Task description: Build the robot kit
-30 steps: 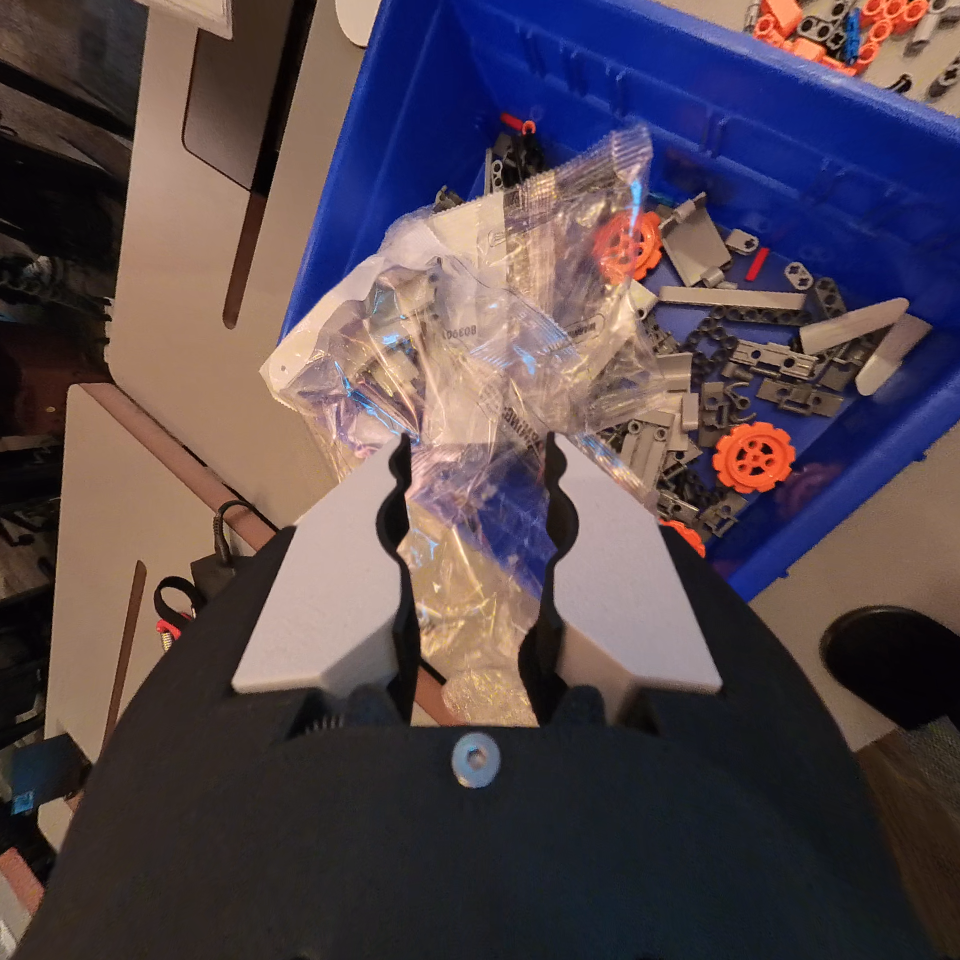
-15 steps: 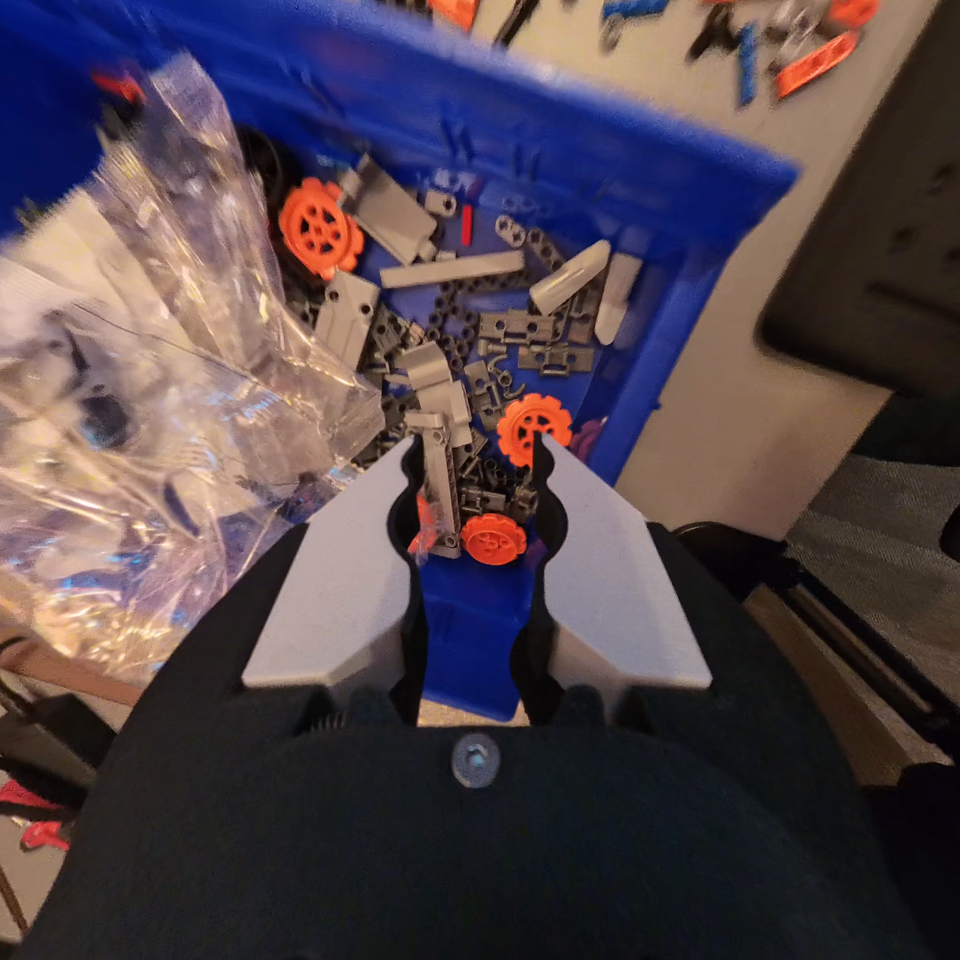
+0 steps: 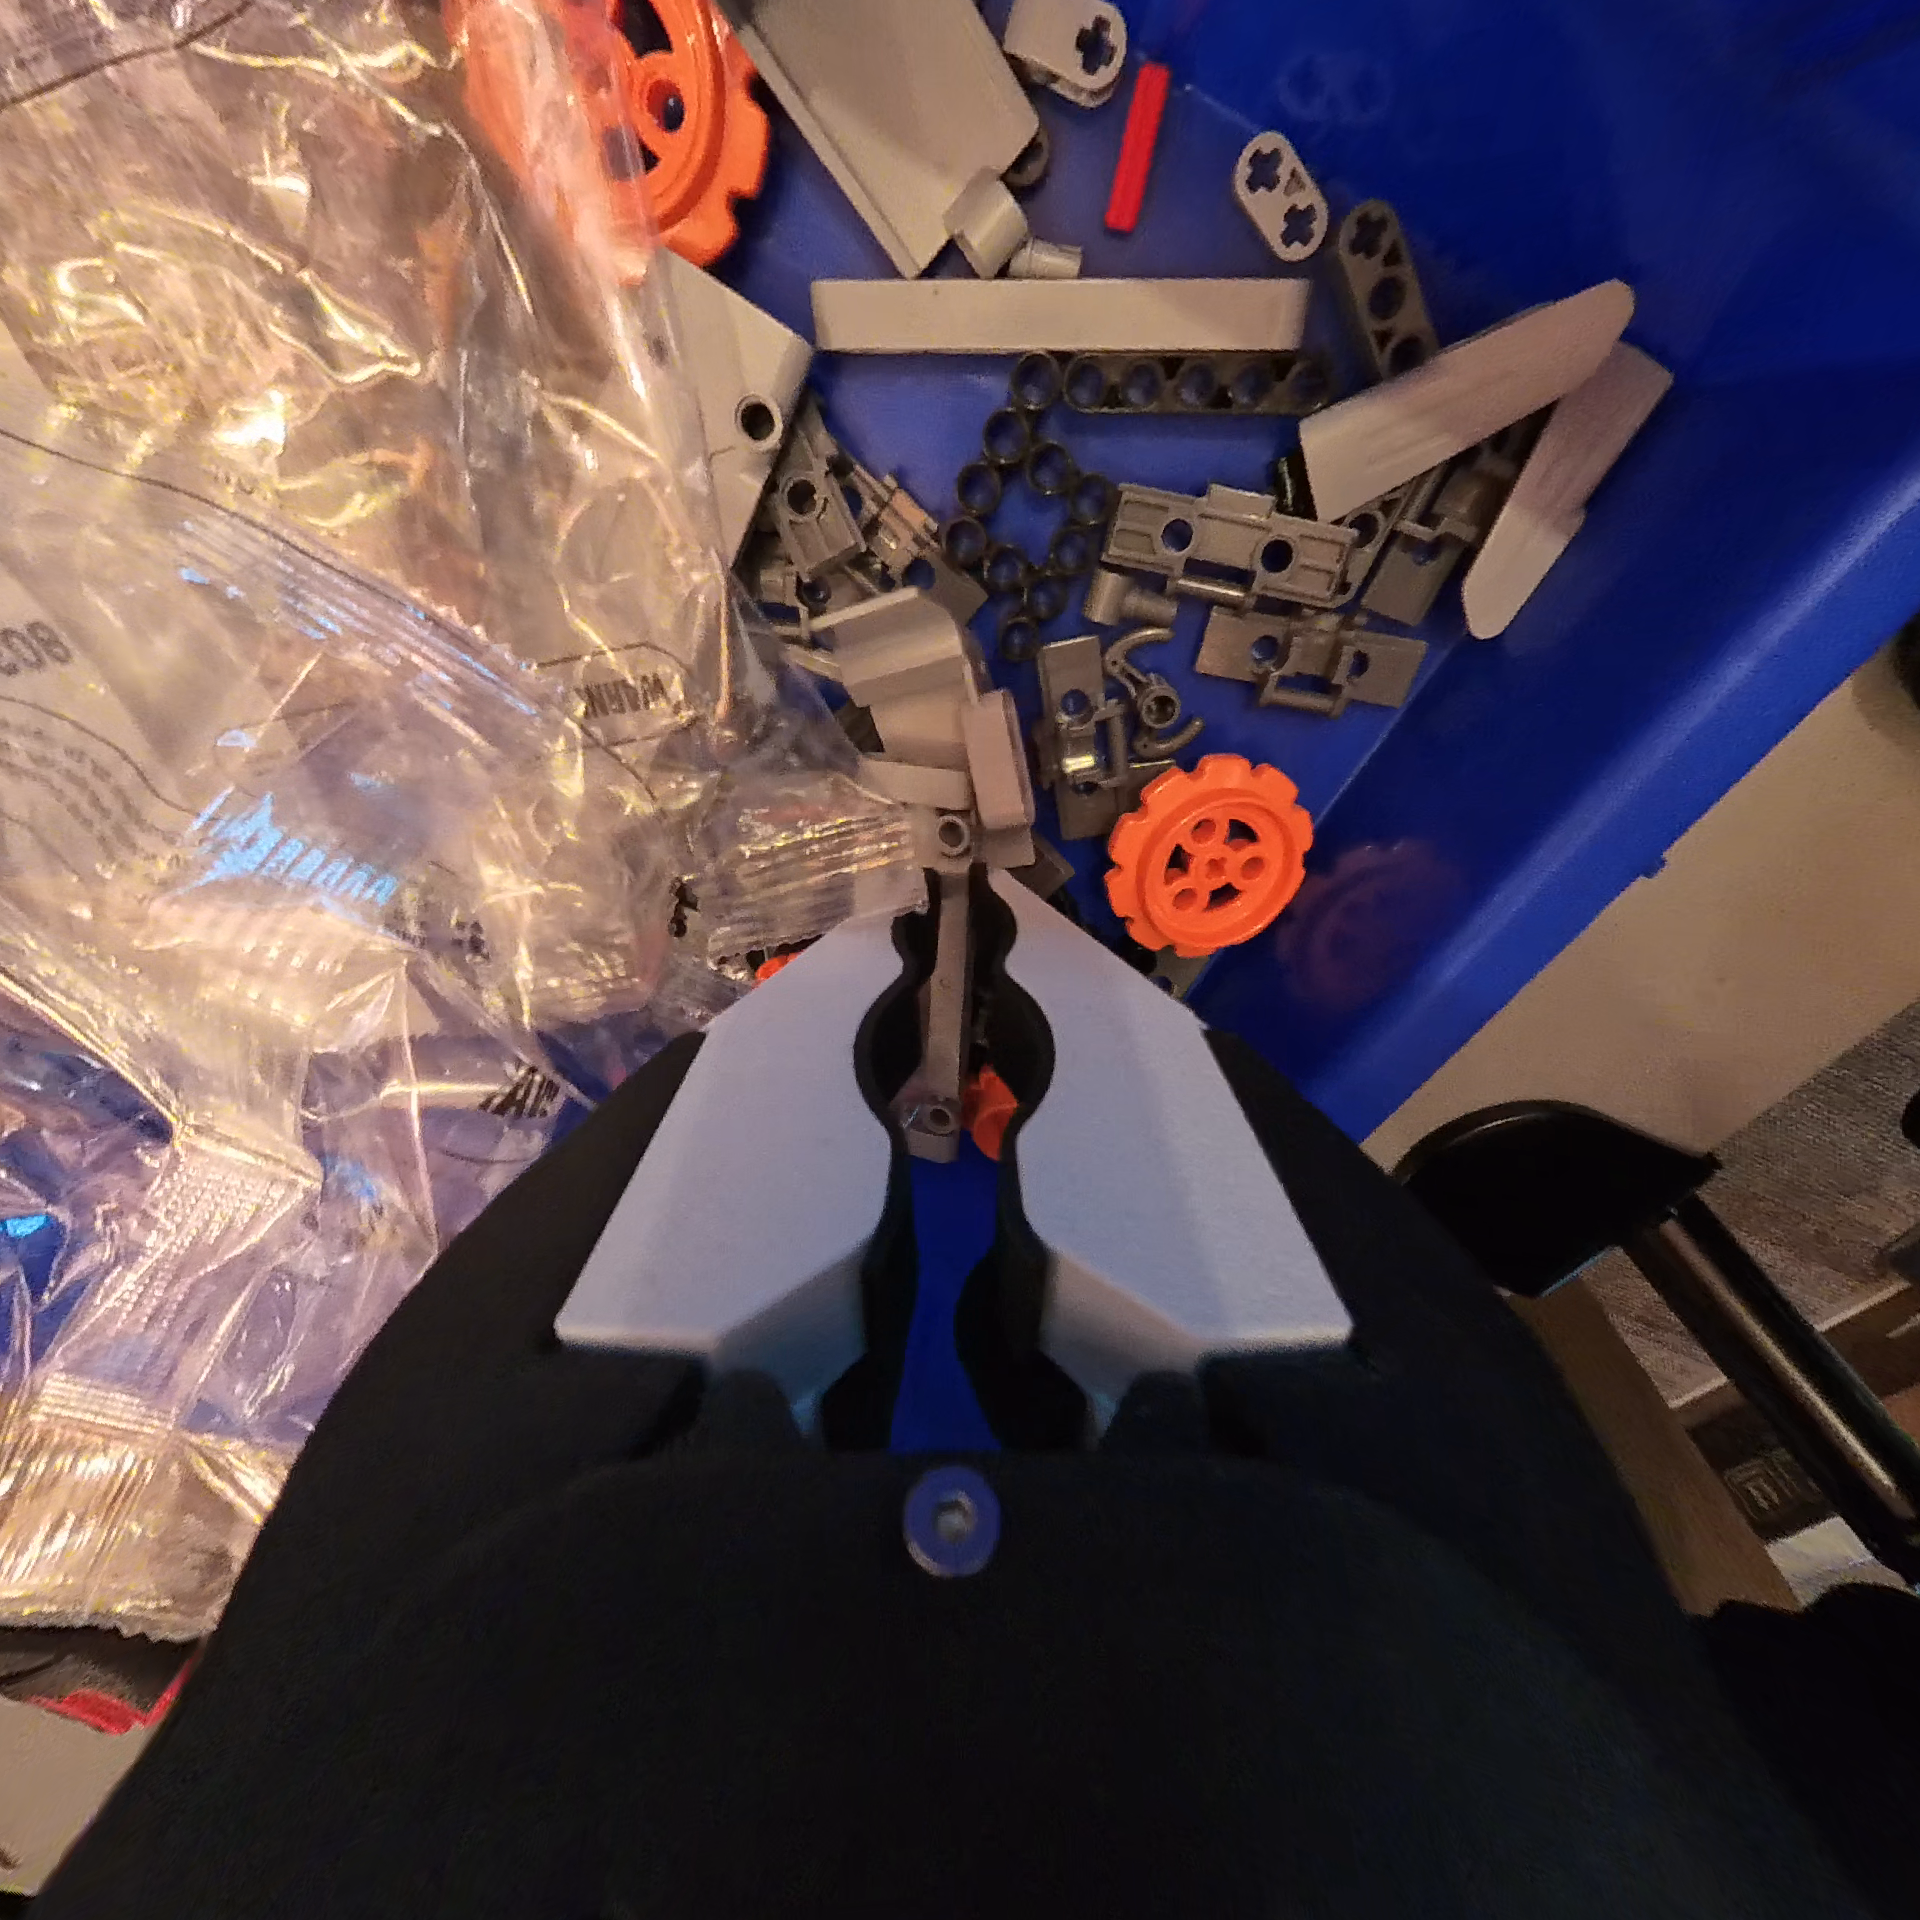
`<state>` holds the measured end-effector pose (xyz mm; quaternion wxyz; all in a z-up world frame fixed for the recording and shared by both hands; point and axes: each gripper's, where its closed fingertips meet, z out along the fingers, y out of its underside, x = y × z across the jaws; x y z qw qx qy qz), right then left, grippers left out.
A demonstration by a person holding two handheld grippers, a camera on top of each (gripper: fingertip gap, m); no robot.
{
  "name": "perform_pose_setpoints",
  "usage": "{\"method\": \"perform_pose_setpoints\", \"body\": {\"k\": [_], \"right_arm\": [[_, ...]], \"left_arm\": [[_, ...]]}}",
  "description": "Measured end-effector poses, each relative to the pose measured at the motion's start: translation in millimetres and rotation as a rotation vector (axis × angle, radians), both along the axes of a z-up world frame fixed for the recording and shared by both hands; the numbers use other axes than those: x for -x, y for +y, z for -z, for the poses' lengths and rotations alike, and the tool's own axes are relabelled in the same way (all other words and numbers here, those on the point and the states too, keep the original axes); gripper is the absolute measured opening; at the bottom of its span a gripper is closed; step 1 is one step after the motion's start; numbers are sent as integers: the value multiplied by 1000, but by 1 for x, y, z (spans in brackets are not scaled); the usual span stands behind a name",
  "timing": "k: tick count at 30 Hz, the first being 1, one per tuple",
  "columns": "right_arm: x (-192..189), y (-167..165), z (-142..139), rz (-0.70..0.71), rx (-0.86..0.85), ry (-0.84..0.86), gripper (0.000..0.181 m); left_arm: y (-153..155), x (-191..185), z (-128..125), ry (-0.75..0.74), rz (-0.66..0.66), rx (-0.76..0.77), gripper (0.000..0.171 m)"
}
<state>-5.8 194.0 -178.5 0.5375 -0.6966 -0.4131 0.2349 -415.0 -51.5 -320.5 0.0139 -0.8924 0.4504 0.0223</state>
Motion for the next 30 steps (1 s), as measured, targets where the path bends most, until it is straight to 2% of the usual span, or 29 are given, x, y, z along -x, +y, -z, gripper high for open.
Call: {"method": "perform_pose_setpoints", "body": {"k": [5,10,30], "right_arm": [[-56,10,-37,112,-37,162,32],[-88,13,-52,157,-27,287,30],[-71,6,-46,111,-18,255,30]], "left_arm": [[2,-7,-5,-32,11,-15,0],[9,-13,-14,-84,2,-52,0],[29,-58,-95,-419,-25,-247,0]]}}
